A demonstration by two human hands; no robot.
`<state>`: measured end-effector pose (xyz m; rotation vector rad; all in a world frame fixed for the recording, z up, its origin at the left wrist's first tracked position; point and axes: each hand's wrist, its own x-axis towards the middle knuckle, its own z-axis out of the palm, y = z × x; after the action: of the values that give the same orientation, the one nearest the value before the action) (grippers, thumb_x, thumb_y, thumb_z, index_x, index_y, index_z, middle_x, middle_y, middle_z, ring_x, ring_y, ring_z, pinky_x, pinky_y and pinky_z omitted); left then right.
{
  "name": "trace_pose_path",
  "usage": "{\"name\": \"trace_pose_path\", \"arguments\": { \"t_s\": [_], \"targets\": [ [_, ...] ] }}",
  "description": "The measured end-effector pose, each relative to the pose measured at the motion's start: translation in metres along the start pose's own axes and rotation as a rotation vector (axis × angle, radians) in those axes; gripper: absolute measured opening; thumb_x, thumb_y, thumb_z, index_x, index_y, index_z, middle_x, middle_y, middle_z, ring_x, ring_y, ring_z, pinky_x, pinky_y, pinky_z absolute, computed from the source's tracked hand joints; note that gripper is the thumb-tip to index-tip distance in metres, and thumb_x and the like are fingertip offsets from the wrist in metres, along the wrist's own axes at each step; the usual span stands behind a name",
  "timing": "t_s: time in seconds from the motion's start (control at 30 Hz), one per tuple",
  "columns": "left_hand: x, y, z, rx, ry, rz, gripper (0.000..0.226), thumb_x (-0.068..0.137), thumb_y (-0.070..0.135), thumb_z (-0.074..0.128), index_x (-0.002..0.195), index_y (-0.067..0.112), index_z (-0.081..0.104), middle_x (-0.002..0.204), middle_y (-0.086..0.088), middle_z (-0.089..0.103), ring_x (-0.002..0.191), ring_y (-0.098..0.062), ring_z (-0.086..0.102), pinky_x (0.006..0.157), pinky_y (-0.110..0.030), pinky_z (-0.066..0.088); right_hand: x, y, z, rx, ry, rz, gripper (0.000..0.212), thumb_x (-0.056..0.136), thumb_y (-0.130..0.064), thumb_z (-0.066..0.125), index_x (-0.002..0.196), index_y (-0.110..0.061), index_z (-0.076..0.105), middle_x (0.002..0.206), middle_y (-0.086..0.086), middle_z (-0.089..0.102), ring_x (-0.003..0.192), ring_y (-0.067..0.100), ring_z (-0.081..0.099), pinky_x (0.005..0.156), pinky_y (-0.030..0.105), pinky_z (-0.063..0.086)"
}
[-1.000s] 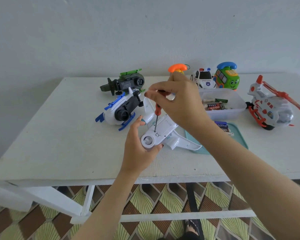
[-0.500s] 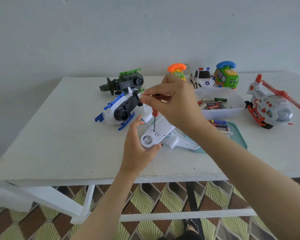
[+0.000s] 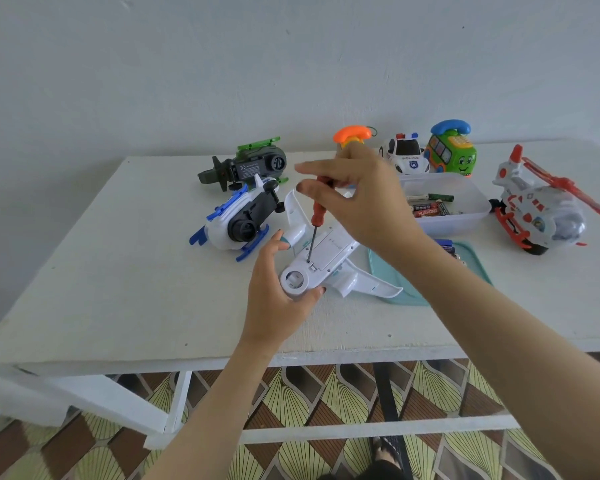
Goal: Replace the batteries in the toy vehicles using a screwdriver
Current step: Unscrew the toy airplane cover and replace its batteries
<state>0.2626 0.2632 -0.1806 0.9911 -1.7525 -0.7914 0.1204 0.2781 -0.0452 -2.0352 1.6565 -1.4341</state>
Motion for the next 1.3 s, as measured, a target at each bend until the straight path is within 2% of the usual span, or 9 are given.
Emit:
{"name": "trace_pose_path", "arguments": {
  "t_s": [0.13, 0.27, 0.37, 0.53, 0.67, 0.83, 0.97, 1.2, 1.3],
  "targets": [
    [0.000, 0.000, 0.000, -0.005, -0.003, -0.002, 0.072, 0.065, 0.006, 0.087, 0.123, 0.008, 0.044, 0.138, 0.015, 0.034, 0.130, -0.003, 0.034, 0.093, 0.004, 0.028, 0.002, 0.004, -0.004, 0.016, -0.099, 0.000, 0.031, 0.097, -0.006, 0.046, 0.123, -0.003, 0.061, 0.125, 0.017, 0.060, 0.117, 0.007, 0.051, 0.103, 0.019, 0.040],
    [0.000, -0.002, 0.000, -0.003, -0.003, -0.008, 0.072, 0.065, 0.007, 0.087, 0.123, 0.011, 0.044, 0.139, 0.013, 0.035, 0.131, -0.001, 0.033, 0.096, 0.002, 0.027, 0.001, 0.001, -0.009, 0.335, -0.191, 0.084, 0.029, 0.094, 0.001, 0.052, 0.117, -0.011, 0.066, 0.078, 0.015, 0.070, 0.079, 0.030, 0.067, 0.080, 0.023, 0.052],
    [0.001, -0.002, 0.000, -0.004, 0.000, -0.010, 0.073, 0.065, 0.007, 0.087, 0.123, 0.010, 0.044, 0.139, 0.012, 0.036, 0.129, 0.003, 0.033, 0.096, 0.002, 0.027, 0.000, 0.008, -0.003, 0.038, -0.035, -0.019, 0.012, 0.086, -0.018, 0.069, 0.096, -0.015, 0.075, 0.061, -0.004, 0.059, 0.067, 0.009, 0.052, 0.064, 0.011, 0.037],
    [0.001, -0.002, 0.000, -0.007, -0.006, -0.009, 0.074, 0.065, 0.007, 0.087, 0.125, 0.007, 0.044, 0.136, 0.016, 0.035, 0.128, 0.006, 0.031, 0.096, 0.003, 0.026, 0.002, 0.004, -0.002, -0.024, -0.118, 0.025, 0.038, 0.099, -0.020, 0.039, 0.125, 0.000, 0.058, 0.111, 0.015, 0.062, 0.112, 0.006, 0.051, 0.093, 0.010, 0.035],
    [0.001, -0.002, 0.000, -0.012, -0.006, -0.008, 0.073, 0.066, 0.006, 0.087, 0.125, 0.008, 0.044, 0.135, 0.016, 0.037, 0.129, 0.000, 0.035, 0.095, 0.000, 0.032, 0.000, -0.002, -0.005, 0.354, -0.255, 0.157, 0.035, 0.101, -0.002, 0.035, 0.130, -0.006, 0.053, 0.089, 0.032, 0.064, 0.099, 0.023, 0.065, 0.108, 0.022, 0.037],
    [0.000, -0.002, 0.000, -0.008, 0.000, -0.010, 0.072, 0.066, 0.008, 0.087, 0.123, 0.014, 0.044, 0.137, 0.013, 0.040, 0.133, -0.007, 0.038, 0.102, -0.009, 0.037, -0.006, -0.002, 0.003, 0.229, -0.023, 0.076, 0.021, 0.085, -0.014, 0.070, 0.106, -0.011, 0.071, 0.082, 0.018, 0.065, 0.058, 0.023, 0.064, 0.075, 0.034, 0.057],
    [0.000, -0.002, 0.000, -0.004, -0.002, -0.004, 0.072, 0.066, 0.008, 0.087, 0.122, 0.013, 0.044, 0.140, 0.011, 0.037, 0.132, -0.002, 0.034, 0.099, -0.001, 0.029, -0.004, 0.001, 0.006, -0.199, 0.083, -0.107, 0.039, 0.095, -0.034, 0.047, 0.107, -0.002, 0.069, 0.087, 0.010, 0.058, 0.077, 0.022, 0.060, 0.075, 0.035, 0.050],
    [0.001, -0.004, 0.001, -0.003, -0.001, -0.026, 0.073, 0.065, 0.008, 0.087, 0.124, 0.010, 0.044, 0.141, 0.010, 0.037, 0.133, -0.002, 0.034, 0.100, -0.002, 0.029, -0.002, -0.002, 0.000, 0.408, -0.122, 0.103, 0.032, 0.093, 0.005, 0.047, 0.117, -0.007, 0.065, 0.079, 0.019, 0.066, 0.064, 0.034, 0.060, 0.086, 0.036, 0.052],
    [0.001, -0.003, 0.001, 0.001, -0.001, -0.026, 0.072, 0.065, 0.007, 0.087, 0.123, 0.011, 0.044, 0.141, 0.008, 0.039, 0.132, -0.003, 0.035, 0.100, -0.002, 0.030, -0.002, 0.001, 0.002, 0.278, -0.066, 0.072, 0.023, 0.089, -0.005, 0.062, 0.108, -0.012, 0.071, 0.069, 0.007, 0.068, 0.076, 0.009, 0.052, 0.078, 0.017, 0.045]
  ]
}}
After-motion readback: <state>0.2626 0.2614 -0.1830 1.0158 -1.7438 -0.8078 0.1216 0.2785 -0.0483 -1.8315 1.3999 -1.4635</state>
